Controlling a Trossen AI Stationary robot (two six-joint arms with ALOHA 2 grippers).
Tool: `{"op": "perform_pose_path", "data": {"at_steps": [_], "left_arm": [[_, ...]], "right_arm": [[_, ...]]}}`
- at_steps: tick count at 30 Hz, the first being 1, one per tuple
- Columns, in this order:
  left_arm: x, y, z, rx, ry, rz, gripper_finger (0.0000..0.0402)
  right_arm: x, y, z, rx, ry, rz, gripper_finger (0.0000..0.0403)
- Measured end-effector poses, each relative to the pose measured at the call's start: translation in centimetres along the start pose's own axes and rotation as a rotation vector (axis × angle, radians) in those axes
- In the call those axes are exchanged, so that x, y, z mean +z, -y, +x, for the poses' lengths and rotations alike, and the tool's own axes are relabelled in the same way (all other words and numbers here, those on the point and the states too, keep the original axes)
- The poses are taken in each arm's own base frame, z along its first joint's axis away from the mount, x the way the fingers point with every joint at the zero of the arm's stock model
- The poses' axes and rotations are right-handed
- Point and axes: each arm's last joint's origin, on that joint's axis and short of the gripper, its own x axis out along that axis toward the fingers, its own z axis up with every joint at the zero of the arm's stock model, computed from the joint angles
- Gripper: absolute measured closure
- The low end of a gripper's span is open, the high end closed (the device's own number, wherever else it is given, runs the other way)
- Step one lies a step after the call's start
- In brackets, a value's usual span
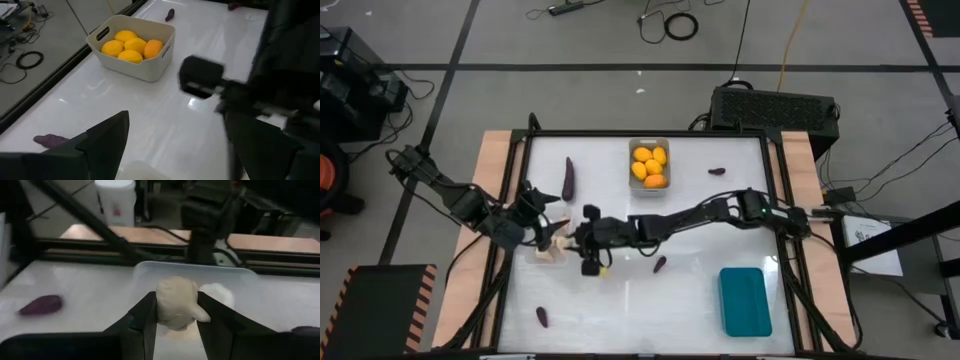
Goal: Sort produce into baskets
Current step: Put the garlic into the transparent bin
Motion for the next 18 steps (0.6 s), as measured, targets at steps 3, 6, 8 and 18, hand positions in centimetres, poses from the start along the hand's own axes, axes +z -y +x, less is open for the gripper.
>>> {"op": "perform_pose_path", "data": {"at_steps": [3,6,8,18], "left_arm": [[0.2,-0.3,0.2,0.028,0.003,-0.012,0.0066],[0.3,-0.6,0.5,0.057,0.001,-0.022,0.0066],[0.4,-0.8,0.7,0.079,-0.005,-0.026,0.0066],[0.5,-1.4,1.2,0.098,-0.038,-0.049,0.0066]], "right_arm": [[-1.2,1.1,1.3,-0.016,0.072,0.015,0.0287],[-2.3,2.0,2.2,-0.029,0.124,0.035,0.0287],[-2.8,2.7,2.6,-0.039,0.165,0.061,0.0287],[-4.7,4.7,3.6,-0.076,0.166,0.093,0.0277]]}}
